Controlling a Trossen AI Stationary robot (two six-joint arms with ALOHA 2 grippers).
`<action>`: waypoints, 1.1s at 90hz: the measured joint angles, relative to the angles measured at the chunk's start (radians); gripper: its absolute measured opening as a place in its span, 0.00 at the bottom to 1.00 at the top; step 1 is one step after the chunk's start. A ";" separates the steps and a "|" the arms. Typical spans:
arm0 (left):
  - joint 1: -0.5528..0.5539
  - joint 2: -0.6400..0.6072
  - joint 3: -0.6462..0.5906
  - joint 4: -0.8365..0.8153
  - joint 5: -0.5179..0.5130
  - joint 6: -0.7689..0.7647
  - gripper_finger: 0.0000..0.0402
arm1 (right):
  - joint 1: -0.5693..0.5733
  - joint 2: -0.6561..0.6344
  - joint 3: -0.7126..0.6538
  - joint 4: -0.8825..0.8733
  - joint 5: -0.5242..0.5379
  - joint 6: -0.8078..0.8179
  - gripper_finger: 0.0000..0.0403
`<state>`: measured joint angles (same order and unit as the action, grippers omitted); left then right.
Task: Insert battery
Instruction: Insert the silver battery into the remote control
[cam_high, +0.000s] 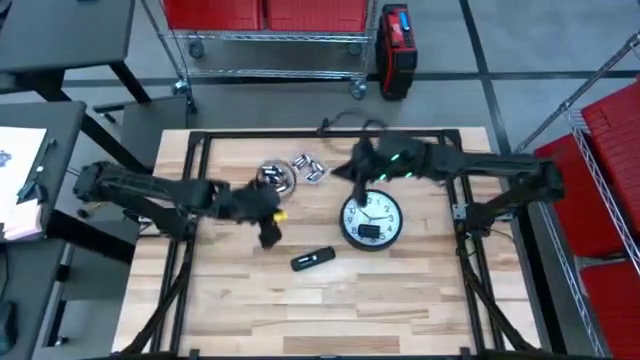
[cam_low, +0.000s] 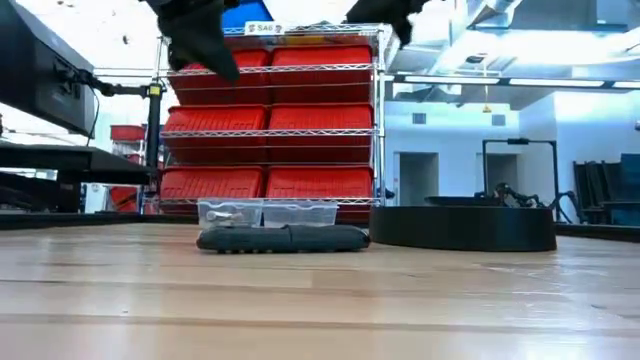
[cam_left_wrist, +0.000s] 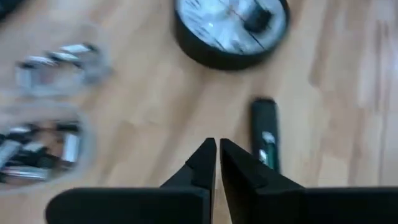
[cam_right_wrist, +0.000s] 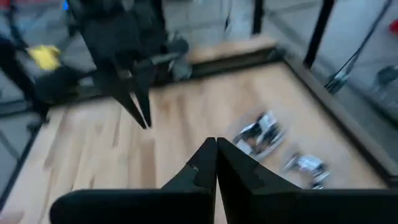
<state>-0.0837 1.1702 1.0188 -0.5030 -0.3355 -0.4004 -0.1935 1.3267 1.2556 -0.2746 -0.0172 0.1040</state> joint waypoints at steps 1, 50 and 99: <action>0.009 -0.002 0.002 0.000 0.000 0.008 0.01 | -0.008 -0.007 0.000 0.001 0.000 0.000 0.00; 0.304 -0.038 0.006 -0.127 0.123 -0.069 0.01 | -0.252 0.117 0.019 -0.003 -0.198 -0.086 0.34; 0.470 -0.099 0.005 -0.308 0.350 0.220 0.01 | -0.288 0.766 0.626 -0.429 -0.208 -0.541 0.35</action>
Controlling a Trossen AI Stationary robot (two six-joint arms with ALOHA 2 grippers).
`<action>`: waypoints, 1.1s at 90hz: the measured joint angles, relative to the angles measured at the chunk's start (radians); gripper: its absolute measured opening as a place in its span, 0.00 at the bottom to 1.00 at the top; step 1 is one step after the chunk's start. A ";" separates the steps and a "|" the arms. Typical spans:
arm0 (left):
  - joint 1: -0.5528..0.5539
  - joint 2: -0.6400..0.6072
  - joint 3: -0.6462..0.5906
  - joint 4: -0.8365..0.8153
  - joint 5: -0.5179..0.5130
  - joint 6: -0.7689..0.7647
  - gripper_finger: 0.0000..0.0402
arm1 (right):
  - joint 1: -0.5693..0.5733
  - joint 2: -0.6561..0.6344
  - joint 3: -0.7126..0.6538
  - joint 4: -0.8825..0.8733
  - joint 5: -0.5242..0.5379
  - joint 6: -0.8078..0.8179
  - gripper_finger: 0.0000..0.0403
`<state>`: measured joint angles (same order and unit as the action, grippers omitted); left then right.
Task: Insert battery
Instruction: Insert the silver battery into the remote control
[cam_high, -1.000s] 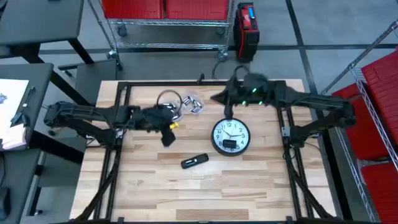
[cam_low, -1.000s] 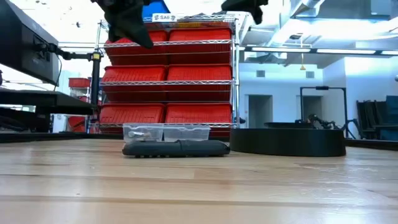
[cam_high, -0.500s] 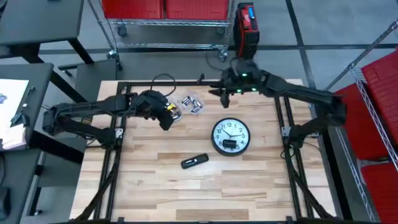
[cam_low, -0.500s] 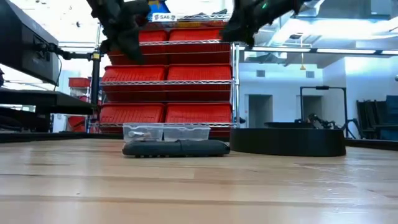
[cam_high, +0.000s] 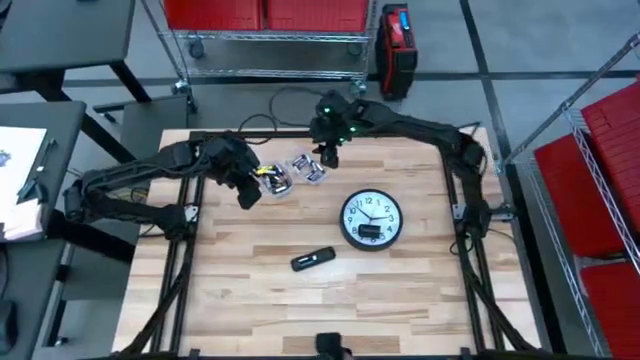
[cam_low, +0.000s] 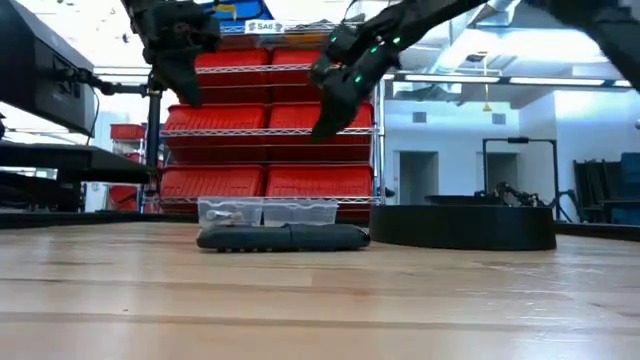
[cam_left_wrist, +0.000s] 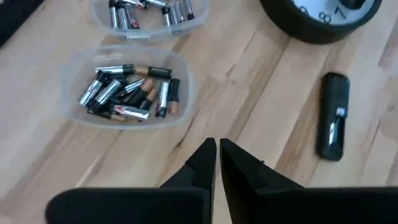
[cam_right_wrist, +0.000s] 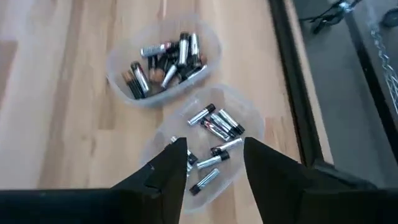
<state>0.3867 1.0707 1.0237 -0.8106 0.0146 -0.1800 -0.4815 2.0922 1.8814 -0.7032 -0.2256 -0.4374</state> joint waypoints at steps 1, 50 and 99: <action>0.001 0.000 0.000 -0.004 0.000 0.005 0.01 | 0.001 0.009 0.006 -0.003 0.002 -0.005 0.35; 0.075 0.011 0.000 0.242 0.028 0.120 0.05 | 0.015 -0.046 0.058 -0.192 0.137 0.100 0.34; 0.140 0.494 0.309 0.418 0.015 0.092 0.42 | -0.235 -0.610 0.060 -0.067 0.117 0.090 0.34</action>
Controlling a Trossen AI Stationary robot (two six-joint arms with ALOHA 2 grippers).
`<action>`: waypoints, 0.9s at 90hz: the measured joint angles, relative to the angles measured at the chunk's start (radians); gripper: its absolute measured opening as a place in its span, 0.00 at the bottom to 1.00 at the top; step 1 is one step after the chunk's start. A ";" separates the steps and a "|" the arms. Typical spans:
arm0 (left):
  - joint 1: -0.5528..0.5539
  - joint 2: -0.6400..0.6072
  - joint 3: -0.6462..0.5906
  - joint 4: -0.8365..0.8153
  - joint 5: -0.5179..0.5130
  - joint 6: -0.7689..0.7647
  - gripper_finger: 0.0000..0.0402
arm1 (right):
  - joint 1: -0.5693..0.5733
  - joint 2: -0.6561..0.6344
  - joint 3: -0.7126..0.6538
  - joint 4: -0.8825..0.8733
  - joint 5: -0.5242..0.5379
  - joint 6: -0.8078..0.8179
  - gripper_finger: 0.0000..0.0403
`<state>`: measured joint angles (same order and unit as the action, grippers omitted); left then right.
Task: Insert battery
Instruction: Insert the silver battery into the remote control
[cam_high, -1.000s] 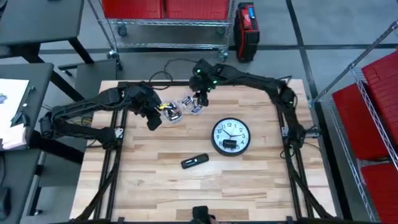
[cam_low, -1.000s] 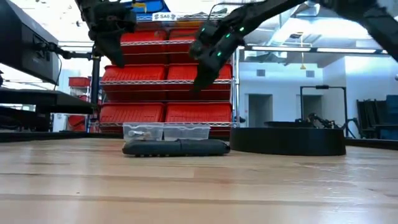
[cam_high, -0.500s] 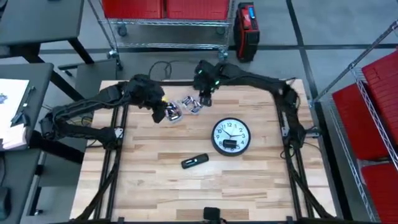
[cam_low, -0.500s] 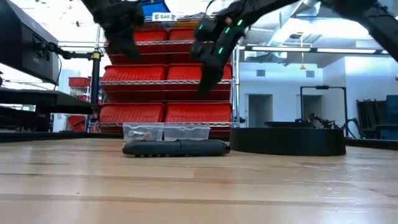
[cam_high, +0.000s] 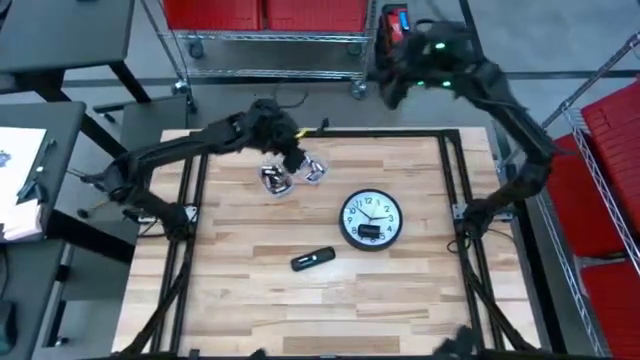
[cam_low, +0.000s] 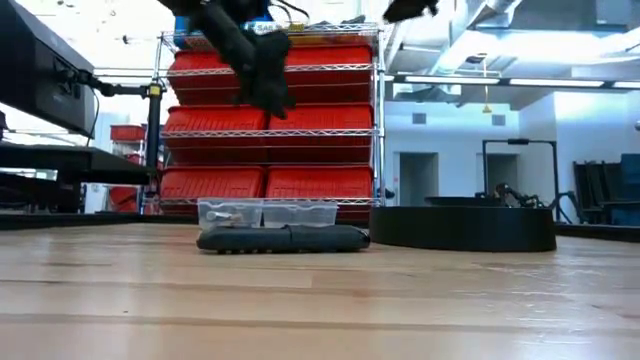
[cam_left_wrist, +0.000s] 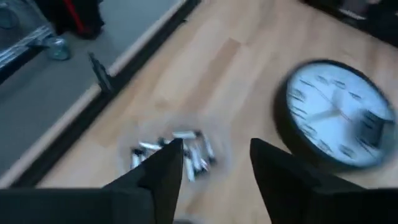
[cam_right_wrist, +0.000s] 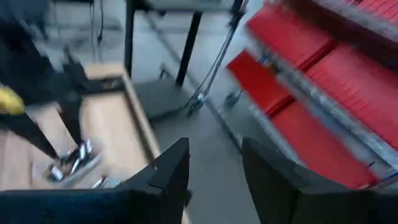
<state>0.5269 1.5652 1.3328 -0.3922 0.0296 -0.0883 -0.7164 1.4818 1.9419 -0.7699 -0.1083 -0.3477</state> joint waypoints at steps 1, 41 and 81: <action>0.002 0.013 0.013 -0.007 0.000 0.003 0.42 | -0.004 -0.005 0.000 -0.001 0.000 0.000 0.34; 0.036 0.480 0.323 -0.348 0.003 0.012 0.41 | -0.099 -0.028 -0.002 -0.125 -0.008 -0.053 0.34; 0.029 0.549 0.317 -0.335 0.023 -0.050 0.41 | -0.137 -0.021 -0.002 -0.137 -0.053 -0.061 0.34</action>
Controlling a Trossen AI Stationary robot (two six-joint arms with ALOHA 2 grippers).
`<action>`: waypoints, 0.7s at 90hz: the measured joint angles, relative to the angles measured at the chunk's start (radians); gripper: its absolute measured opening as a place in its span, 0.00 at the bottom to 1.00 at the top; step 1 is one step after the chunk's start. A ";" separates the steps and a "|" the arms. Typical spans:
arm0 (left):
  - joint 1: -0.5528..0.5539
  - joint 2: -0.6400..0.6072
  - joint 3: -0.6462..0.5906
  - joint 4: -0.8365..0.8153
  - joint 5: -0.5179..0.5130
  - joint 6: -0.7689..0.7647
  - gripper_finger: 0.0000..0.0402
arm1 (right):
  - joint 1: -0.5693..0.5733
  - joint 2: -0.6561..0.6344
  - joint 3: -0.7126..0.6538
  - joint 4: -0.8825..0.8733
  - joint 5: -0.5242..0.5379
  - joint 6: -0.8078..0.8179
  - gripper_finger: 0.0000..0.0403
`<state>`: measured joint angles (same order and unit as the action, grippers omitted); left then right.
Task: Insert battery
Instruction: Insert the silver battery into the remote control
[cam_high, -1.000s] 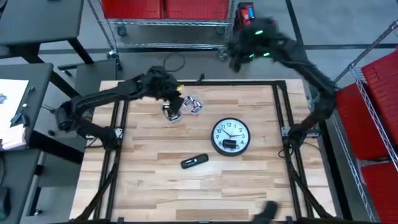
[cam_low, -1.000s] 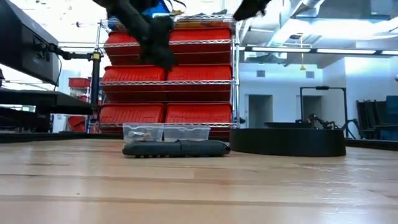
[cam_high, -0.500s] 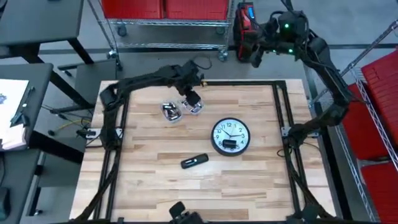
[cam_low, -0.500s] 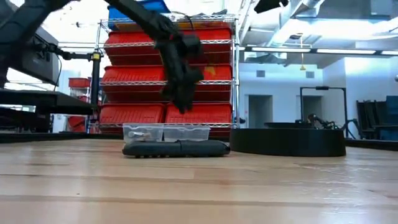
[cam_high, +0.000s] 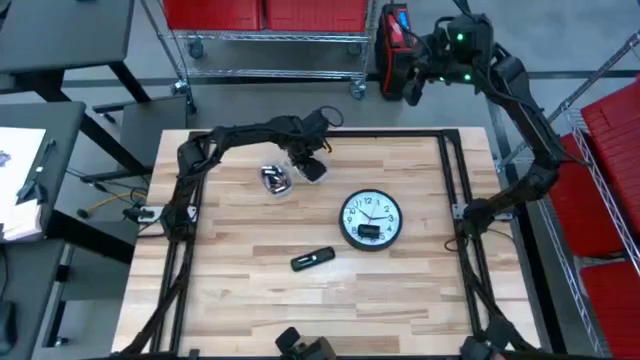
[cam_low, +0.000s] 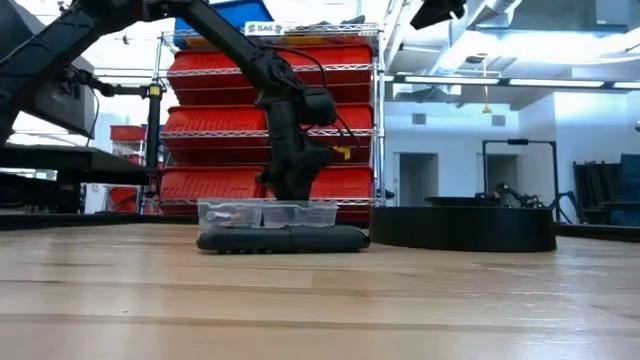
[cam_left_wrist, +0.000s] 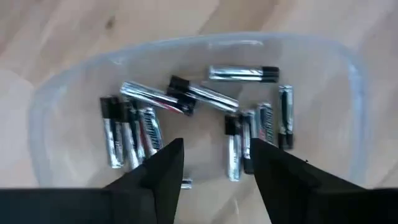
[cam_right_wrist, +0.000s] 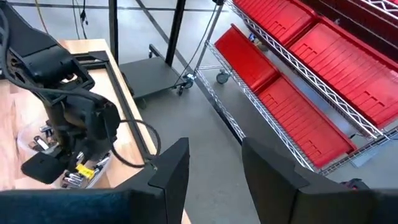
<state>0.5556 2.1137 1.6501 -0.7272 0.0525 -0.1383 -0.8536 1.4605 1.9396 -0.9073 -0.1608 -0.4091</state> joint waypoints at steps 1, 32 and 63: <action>0.000 0.000 0.000 0.000 0.000 0.002 0.41 | 0.000 0.000 0.000 0.000 0.000 0.000 0.34; -0.019 0.005 -0.001 0.005 0.001 0.018 0.32 | 0.000 0.000 0.000 -0.020 0.000 0.008 0.34; -0.035 0.034 -0.017 0.011 -0.031 0.005 0.29 | 0.002 0.000 0.000 -0.039 0.000 0.017 0.34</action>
<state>0.5206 2.1476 1.6334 -0.7165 0.0217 -0.1333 -0.8513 1.4609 1.9396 -0.9461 -0.1604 -0.3923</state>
